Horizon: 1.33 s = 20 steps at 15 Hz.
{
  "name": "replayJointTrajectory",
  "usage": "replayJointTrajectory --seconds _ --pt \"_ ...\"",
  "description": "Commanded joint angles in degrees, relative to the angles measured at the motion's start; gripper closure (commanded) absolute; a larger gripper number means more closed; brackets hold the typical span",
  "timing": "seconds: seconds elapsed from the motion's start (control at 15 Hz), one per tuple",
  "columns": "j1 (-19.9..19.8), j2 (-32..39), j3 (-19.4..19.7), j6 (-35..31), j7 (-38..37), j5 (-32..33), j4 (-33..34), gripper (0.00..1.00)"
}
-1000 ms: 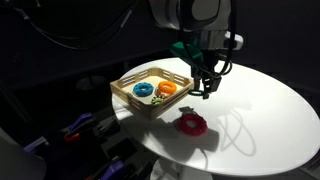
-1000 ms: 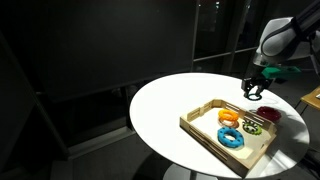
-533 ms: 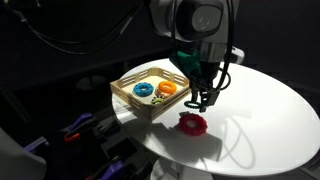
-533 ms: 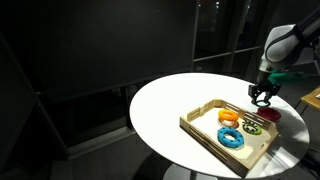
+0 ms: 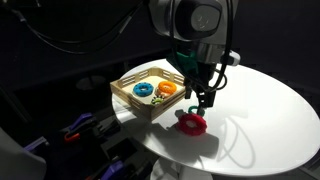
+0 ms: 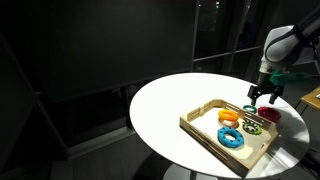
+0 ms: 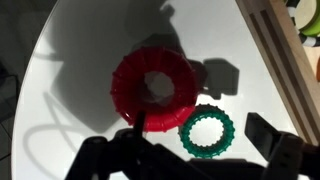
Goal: Remove the dark green ring from the crate and put it on the left side of the table
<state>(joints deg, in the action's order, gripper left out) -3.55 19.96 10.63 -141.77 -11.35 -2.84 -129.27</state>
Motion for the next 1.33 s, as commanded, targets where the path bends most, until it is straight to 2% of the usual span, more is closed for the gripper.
replayJointTrajectory --seconds 0.0,0.33,0.6,1.27 --pt "-1.98 -3.15 -2.22 5.41 4.67 -1.23 -0.02 0.00" --pt "-2.00 -7.25 -4.00 12.03 10.86 -0.70 -0.23 0.00" --pt "-1.03 -11.39 -4.32 16.10 10.04 1.13 -0.64 0.00" --pt "-0.43 -18.96 -4.99 16.30 7.30 5.17 -1.48 0.00"
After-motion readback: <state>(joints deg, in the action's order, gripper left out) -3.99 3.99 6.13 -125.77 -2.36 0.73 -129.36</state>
